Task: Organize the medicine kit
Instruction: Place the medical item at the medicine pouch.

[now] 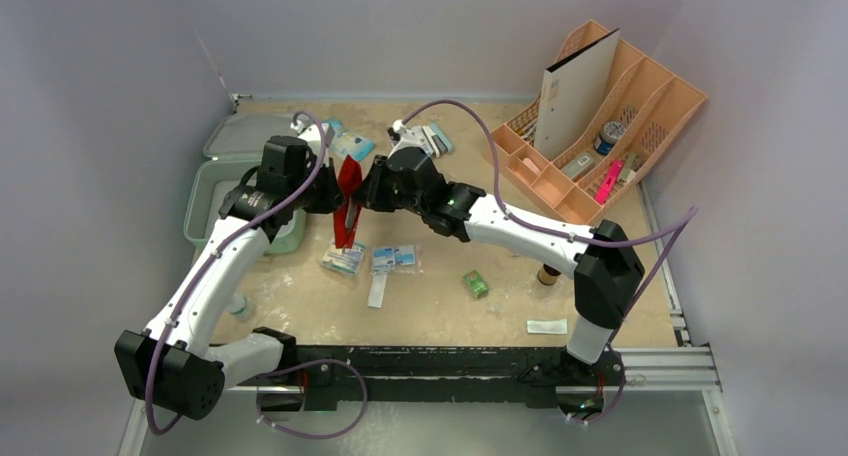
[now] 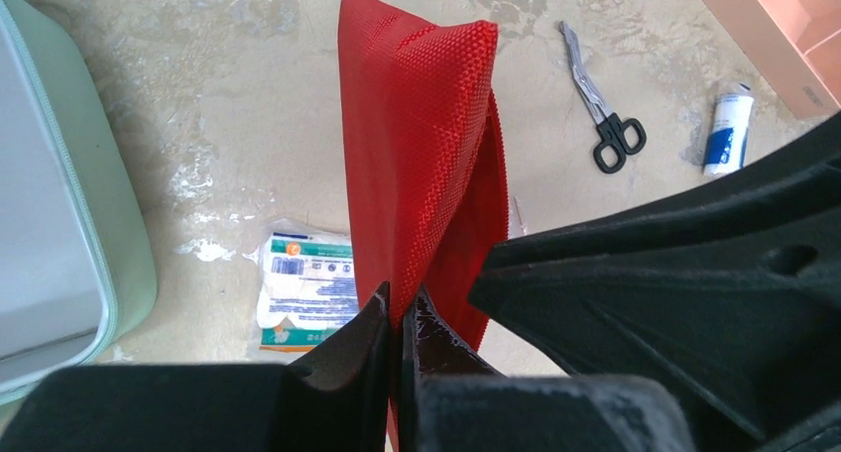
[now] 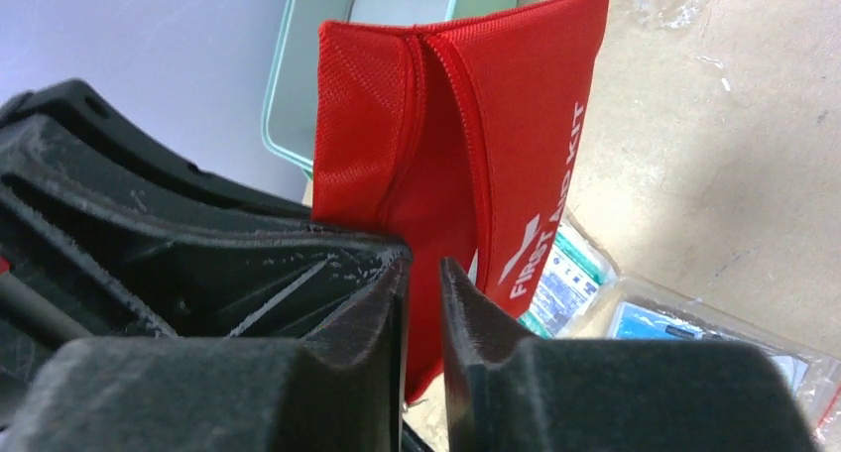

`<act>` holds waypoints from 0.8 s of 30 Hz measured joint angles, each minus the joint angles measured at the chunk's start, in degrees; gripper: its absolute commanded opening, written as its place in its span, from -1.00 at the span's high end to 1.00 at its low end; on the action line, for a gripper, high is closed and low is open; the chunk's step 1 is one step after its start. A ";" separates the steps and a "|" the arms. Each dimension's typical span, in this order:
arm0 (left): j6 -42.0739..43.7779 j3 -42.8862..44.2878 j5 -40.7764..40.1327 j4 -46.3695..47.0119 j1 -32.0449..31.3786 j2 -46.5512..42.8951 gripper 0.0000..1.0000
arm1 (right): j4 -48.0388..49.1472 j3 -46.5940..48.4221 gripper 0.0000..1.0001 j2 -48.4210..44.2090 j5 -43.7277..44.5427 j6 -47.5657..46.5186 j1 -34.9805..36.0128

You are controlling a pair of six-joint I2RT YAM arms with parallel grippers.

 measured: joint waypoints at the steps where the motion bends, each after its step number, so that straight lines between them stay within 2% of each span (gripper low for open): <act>1: 0.00 0.00 -0.31 -0.02 0.00 0.00 1.00 | -0.04 0.20 0.45 -0.02 -0.55 -0.24 0.07; 4: 0.00 0.00 -1.31 -0.11 0.00 0.00 1.00 | -1.97 0.24 0.35 -0.68 -1.11 -0.74 0.26; 8: 0.00 0.00 -3.32 -0.61 0.00 0.02 1.00 | -4.22 -0.83 0.33 -2.84 -1.55 -1.01 0.83; 15: -0.02 0.00 -9.79 -2.36 0.42 -1.42 1.00 | -11.21 -2.93 0.23 -6.47 2.47 0.07 4.42; 24: -0.55 0.00 -14.40 -2.56 4.20 -6.78 1.00 | -20.52 -3.19 0.13 -0.83 5.88 5.20 10.01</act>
